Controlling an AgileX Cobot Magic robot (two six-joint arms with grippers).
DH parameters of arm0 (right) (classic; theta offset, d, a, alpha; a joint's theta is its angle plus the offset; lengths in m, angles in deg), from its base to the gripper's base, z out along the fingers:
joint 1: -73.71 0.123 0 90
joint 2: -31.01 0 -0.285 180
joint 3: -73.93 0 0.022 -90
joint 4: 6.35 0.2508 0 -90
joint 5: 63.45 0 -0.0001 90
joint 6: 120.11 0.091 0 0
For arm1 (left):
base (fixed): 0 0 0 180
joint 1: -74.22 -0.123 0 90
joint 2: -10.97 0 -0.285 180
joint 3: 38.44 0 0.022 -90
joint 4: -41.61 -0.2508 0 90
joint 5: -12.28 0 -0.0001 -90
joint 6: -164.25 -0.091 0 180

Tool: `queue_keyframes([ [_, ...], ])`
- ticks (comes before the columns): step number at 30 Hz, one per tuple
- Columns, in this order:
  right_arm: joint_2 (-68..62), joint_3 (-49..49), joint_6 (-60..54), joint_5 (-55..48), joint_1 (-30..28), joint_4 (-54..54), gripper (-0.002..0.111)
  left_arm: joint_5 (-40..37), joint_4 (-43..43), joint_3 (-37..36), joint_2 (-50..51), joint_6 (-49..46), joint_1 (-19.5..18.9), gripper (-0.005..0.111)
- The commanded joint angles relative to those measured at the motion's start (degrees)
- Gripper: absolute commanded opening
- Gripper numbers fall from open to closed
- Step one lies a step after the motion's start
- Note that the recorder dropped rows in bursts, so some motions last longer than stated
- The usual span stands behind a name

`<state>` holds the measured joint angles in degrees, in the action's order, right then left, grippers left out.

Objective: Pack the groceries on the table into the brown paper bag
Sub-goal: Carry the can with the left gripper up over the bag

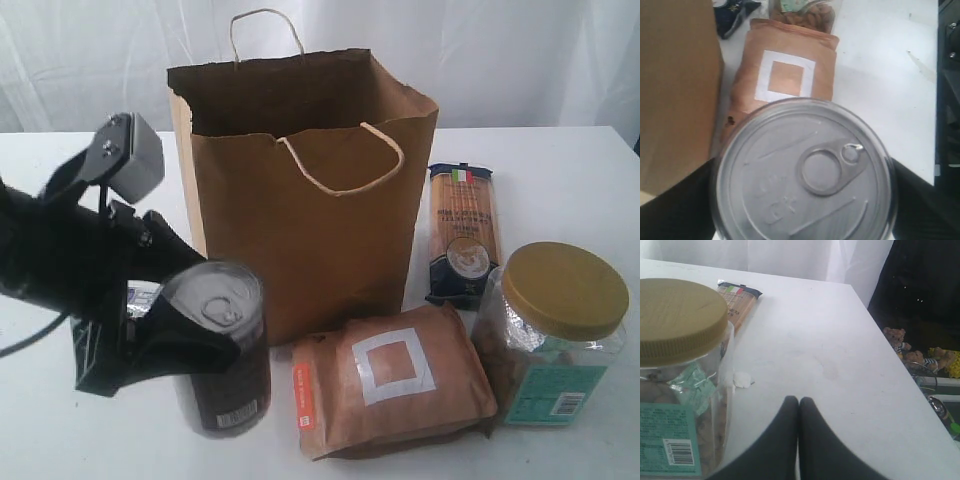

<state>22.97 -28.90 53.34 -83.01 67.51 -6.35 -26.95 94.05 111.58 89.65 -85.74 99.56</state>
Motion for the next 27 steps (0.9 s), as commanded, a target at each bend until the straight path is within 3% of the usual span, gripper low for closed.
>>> queue_keyframes([
  [1, 0.25, 0.05, -0.14, 0.3, -0.02, 0.0, 0.0, -1.11, -8.31, 6.65, -4.97, 11.66, -0.04, 0.02],
  [15, 0.25, 0.05, -0.14, 0.3, -0.02, 0.0, 0.0, 0.72, -37.25, 24.4, -10.25, 32.71, -0.04, 0.019],
  [18, 0.25, 0.05, -0.14, 0.3, -0.02, 0.0, 0.0, 0.61, -39.98, 27.09, -10.25, 35.65, -0.04, 0.013],
  [21, 0.25, 0.05, -0.14, 0.3, -0.02, 0.0, 0.0, 2.05, -40.33, 29.26, -10.25, 35.75, -0.04, 0.0],
  [27, 0.25, 0.05, -0.14, 0.3, -0.02, 0.0, 0.0, 9.51, -40.56, 31.17, -10.11, 39.03, -0.04, 0.0],
])
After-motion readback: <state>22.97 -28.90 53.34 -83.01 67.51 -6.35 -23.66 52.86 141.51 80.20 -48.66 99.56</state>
